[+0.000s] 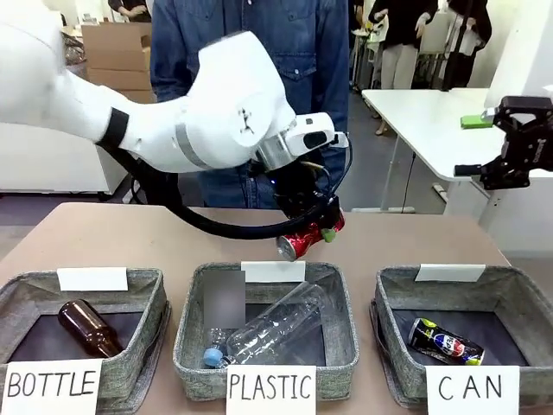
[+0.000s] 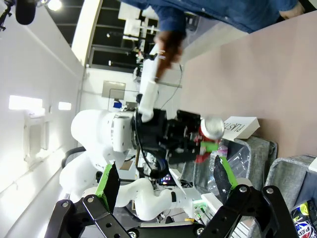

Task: Sort the can waste into the basket.
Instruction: Pick up the can waste from the table and place it in the right Fabric basket.

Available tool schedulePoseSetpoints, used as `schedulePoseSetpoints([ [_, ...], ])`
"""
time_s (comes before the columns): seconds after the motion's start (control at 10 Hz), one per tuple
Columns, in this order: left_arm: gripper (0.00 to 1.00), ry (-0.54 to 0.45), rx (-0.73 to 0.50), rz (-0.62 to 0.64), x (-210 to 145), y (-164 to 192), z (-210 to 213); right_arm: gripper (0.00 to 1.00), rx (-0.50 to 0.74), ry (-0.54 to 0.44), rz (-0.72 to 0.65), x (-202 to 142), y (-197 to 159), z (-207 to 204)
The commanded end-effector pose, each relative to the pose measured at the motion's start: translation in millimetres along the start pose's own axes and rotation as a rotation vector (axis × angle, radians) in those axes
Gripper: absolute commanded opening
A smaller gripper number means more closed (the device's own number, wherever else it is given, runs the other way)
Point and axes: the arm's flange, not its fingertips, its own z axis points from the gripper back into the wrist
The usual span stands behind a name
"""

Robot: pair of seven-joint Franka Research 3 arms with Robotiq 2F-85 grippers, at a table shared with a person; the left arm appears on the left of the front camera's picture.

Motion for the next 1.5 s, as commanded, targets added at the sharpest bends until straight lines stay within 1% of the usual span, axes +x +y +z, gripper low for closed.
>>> schedulePoseSetpoints([
  [0.0, 0.0, -0.053, 0.056, 0.039, 8, 8, 0, 1.0, -0.002, 0.012, 0.004, 2, 2, 2],
  [0.1, 0.0, -0.053, 0.056, 0.039, 8, 8, 0, 1.0, -0.002, 0.012, 0.004, 2, 2, 2],
  [0.2, 0.4, 0.004, -0.003, -0.003, 0, 1, 2, 1.0, -0.002, 0.012, 0.004, 2, 2, 2],
  [0.3, 0.4, 0.018, -0.161, 0.032, -20, 5, 17, 1.0, -0.002, 0.012, 0.004, 2, 2, 2],
  [0.4, 0.4, 0.037, -0.216, 0.0, -52, -9, 36, 1.0, -0.002, 0.012, 0.004, 2, 2, 2],
  [0.5, 0.4, 0.064, -0.183, -0.096, -90, -27, 61, 1.0, -0.002, 0.012, 0.004, 2, 2, 2],
  [0.6, 0.4, 0.018, -0.086, -0.097, -125, -33, 93, 1.0, -0.002, 0.012, 0.004, 2, 2, 2],
  [0.7, 0.4, -0.027, -0.064, -0.048, -147, -22, 114, 1.0, -0.002, 0.012, 0.004, 2, 2, 2],
  [0.8, 0.4, -0.032, -0.085, 0.009, -164, -10, 125, 1.0, -0.002, 0.012, 0.004, 2, 2, 2],
  [0.9, 0.4, -0.074, -0.093, 0.017, -184, 1, 143, 1.0, -0.002, 0.012, 0.004, 2, 2, 2],
  [1.0, 0.4, -0.205, -0.132, 0.03, -217, 16, 173, 1.0, -0.002, 0.012, 0.004, 2, 2, 2],
  [1.1, 0.4, -0.311, -0.129, 0.026, -254, 31, 202, 1.0, -0.002, 0.012, 0.004, 2, 2, 2],
  [1.2, 0.4, -0.359, -0.119, 0.054, -286, 51, 229, 1.0, -0.002, 0.012, 0.004, 2, 2, 2],
  [1.3, 0.4, -0.341, -0.082, 0.164, -309, 77, 251, 1.0, -0.002, 0.012, 0.004, 2, 2, 2],
  [1.4, 0.4, -0.33, -0.081, 0.281, -324, 105, 264, 1.0, -0.002, 0.012, 0.004, 2, 2, 2],
])
